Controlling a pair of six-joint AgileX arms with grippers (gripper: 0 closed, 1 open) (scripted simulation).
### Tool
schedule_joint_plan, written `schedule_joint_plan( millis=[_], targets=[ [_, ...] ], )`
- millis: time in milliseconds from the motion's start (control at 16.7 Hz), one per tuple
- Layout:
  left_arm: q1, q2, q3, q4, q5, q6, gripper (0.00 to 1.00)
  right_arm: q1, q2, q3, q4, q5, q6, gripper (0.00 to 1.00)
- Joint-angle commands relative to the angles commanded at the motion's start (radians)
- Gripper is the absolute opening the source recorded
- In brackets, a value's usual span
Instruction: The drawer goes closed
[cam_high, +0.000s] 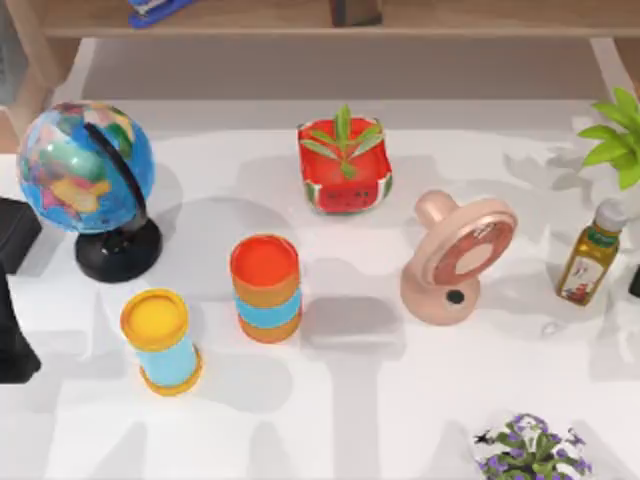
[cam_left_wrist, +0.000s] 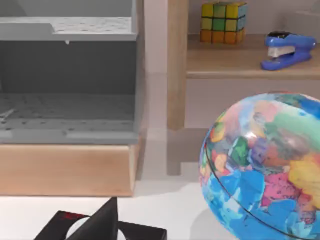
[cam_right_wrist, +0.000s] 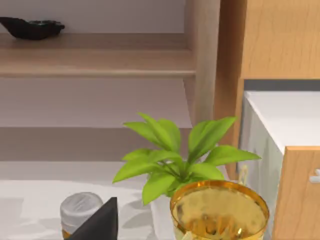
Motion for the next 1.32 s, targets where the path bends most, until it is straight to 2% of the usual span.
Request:
schedule_joint_plan(
  millis=[240, 420, 1020, 1320],
  targets=[
    [0.000, 0.000, 0.000, 0.000, 0.000, 0.000, 1.00, -0.013, 0.034, 0.022, 0.031, -0.014, 0.001, 1.00],
    [0.000, 0.000, 0.000, 0.000, 0.000, 0.000, 1.00, -0.060, 0.162, 0.087, 0.123, -0.059, 0.003, 1.00],
    [0.000, 0.000, 0.000, 0.000, 0.000, 0.000, 1.00, -0.296, 0.944, 0.390, 0.566, -0.288, 0.013, 1.00],
    [0.000, 0.000, 0.000, 0.000, 0.000, 0.000, 1.00, -0.373, 1.205, 0.493, 0.715, -0.364, 0.016, 1.00]
  ],
)
